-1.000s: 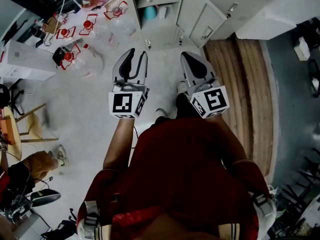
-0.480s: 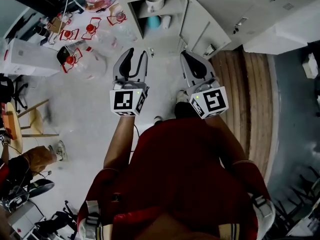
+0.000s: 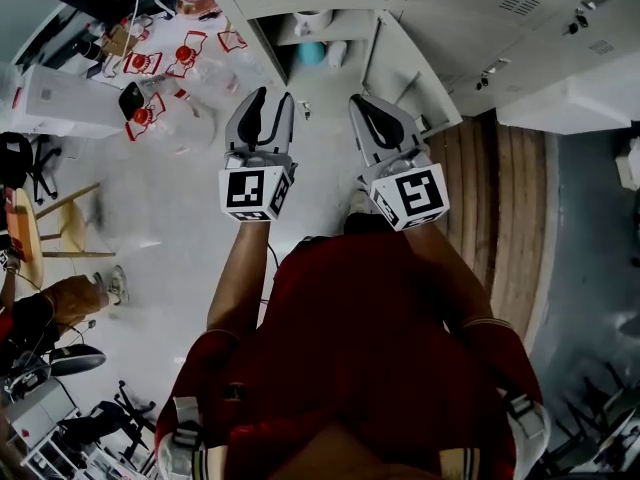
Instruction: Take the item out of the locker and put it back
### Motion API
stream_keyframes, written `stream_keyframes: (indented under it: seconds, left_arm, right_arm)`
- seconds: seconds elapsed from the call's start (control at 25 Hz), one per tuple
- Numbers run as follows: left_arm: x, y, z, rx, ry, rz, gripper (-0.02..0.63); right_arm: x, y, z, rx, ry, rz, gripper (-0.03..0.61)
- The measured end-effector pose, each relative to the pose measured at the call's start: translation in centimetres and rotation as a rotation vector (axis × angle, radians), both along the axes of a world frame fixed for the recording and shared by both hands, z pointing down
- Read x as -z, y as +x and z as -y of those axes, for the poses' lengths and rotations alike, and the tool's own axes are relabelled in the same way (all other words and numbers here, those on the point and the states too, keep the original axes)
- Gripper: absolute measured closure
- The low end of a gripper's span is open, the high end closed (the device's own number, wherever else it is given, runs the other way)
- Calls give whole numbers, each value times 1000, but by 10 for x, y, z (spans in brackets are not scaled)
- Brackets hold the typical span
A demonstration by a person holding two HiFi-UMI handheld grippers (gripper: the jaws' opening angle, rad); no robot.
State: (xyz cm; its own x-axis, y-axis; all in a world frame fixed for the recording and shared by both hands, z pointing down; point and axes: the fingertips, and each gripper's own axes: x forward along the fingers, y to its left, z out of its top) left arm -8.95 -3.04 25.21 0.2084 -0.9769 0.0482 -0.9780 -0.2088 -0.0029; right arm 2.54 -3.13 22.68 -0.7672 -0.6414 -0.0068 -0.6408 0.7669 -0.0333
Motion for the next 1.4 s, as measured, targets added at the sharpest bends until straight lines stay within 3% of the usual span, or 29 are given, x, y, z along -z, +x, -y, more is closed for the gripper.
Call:
stream_keyframes:
  seconds: [0.56,0.96,1.4]
  left_arm:
    - [-27,4,49,70,-53,28,477]
    - [-60,0,93,20,-105,72,477]
    - [-94,-15,150,-21,-168,68,469]
  right_arm:
    - [-24,5,43,43,-52,2,580]
    - [-45,2,59,-2,-98,-32,580]
    - [-61,-5,79,-75,-145,-55,580]
